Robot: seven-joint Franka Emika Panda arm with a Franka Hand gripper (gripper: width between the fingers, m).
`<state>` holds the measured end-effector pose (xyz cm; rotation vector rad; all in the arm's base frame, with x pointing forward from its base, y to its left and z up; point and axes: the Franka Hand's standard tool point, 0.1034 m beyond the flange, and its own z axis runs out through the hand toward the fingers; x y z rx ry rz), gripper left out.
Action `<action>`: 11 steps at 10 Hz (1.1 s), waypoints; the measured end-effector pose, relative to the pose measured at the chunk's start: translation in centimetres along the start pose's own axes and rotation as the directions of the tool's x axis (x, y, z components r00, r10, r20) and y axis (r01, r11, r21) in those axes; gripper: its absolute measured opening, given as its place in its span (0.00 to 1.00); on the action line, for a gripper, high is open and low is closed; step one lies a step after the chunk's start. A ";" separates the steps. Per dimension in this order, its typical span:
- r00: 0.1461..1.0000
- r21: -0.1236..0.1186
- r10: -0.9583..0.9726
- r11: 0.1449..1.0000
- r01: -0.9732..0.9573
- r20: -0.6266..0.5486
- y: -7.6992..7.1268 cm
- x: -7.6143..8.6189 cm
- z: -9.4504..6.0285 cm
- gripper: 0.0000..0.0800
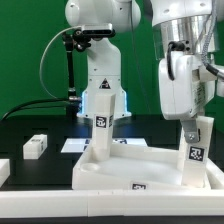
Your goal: Assemble desk
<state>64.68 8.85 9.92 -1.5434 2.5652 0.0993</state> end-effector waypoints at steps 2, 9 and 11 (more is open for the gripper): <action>1.000 -0.001 -0.005 1.000 0.005 -0.001 0.1 0.0 0.1 0.42; 0.990 0.065 -0.124 0.991 0.120 0.068 -1.4 1.2 -6.9 0.81; 0.990 0.061 -0.127 0.991 0.123 0.064 -1.3 1.1 -6.5 0.81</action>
Offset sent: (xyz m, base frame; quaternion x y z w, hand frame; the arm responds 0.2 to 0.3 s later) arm 0.0000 0.0000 0.0000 0.0000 0.0000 0.0000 1.0000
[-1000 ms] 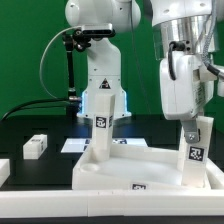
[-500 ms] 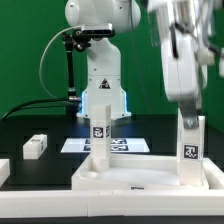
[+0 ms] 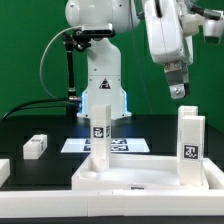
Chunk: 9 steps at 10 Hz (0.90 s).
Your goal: Assemble desk
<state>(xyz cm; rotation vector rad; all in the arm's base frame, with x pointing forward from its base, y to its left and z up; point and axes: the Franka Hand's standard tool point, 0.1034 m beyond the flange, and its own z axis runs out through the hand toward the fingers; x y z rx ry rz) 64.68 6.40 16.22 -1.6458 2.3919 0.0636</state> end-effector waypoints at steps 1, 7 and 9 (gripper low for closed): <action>1.000 0.000 0.000 1.000 0.000 0.000 0.0 0.0 0.0 0.81; 0.945 0.020 -0.327 0.945 0.327 0.002 1.4 6.7 -3.1 0.81; 0.895 0.030 -0.447 0.894 0.447 -0.007 1.1 9.9 -4.5 0.81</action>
Offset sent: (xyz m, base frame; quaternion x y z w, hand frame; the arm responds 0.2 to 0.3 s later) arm -0.0142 -0.0211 -0.0032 0.0187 0.0067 -0.0348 0.9992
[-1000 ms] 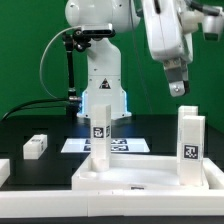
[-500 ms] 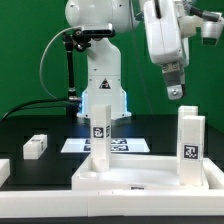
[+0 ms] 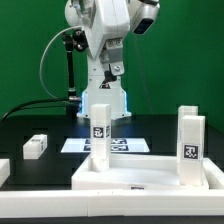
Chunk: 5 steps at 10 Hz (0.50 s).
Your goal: Assemble desk
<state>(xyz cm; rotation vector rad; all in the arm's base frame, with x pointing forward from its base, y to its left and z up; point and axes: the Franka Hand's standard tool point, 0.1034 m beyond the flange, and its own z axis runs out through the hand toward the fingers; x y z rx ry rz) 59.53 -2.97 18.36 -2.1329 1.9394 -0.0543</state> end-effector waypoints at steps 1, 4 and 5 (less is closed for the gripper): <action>0.998 -0.003 -0.058 0.998 0.058 0.001 0.0 -0.2 0.2 0.81; 0.954 -0.005 -0.299 0.954 0.299 0.001 0.1 -0.1 0.3 0.81; 0.939 -0.005 -0.344 0.939 0.344 0.001 0.1 -0.1 0.3 0.81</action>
Offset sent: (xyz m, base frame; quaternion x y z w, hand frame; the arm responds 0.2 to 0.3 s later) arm 0.0000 0.0000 0.0000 0.0000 0.0000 -0.1938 0.9810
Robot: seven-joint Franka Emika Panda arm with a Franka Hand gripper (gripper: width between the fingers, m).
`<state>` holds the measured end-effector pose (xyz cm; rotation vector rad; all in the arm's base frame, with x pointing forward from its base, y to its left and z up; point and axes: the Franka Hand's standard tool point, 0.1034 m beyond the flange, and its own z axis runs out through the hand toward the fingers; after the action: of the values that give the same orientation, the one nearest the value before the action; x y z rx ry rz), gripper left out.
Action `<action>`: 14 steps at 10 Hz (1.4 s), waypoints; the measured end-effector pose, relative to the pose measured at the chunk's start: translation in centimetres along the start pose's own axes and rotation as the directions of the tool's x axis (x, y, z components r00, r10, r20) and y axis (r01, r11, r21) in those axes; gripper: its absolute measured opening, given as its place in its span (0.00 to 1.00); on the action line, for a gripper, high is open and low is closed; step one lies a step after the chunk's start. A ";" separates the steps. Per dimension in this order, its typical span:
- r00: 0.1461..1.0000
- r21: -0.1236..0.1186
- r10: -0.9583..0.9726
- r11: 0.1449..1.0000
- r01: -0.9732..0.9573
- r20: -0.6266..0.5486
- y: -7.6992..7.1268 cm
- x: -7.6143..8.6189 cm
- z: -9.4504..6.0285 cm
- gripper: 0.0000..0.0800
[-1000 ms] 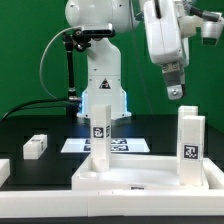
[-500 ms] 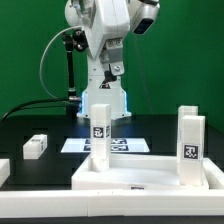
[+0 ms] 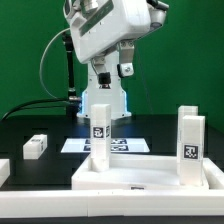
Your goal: Assemble desk
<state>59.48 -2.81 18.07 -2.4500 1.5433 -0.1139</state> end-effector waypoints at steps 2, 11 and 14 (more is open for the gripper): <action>0.950 -0.003 -0.310 0.951 0.310 0.029 3.8 0.6 0.5 0.81; 0.732 -0.008 -0.549 0.798 0.603 0.403 15.3 3.9 1.6 0.81; 0.633 -0.046 -0.551 0.733 0.678 0.544 18.7 6.4 2.0 0.81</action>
Offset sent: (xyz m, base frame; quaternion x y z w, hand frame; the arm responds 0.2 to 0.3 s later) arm -0.0480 -0.0393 -0.0244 -0.0175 -0.0581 -0.1880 0.9803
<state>46.29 -15.93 11.16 -2.7878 0.4620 0.5936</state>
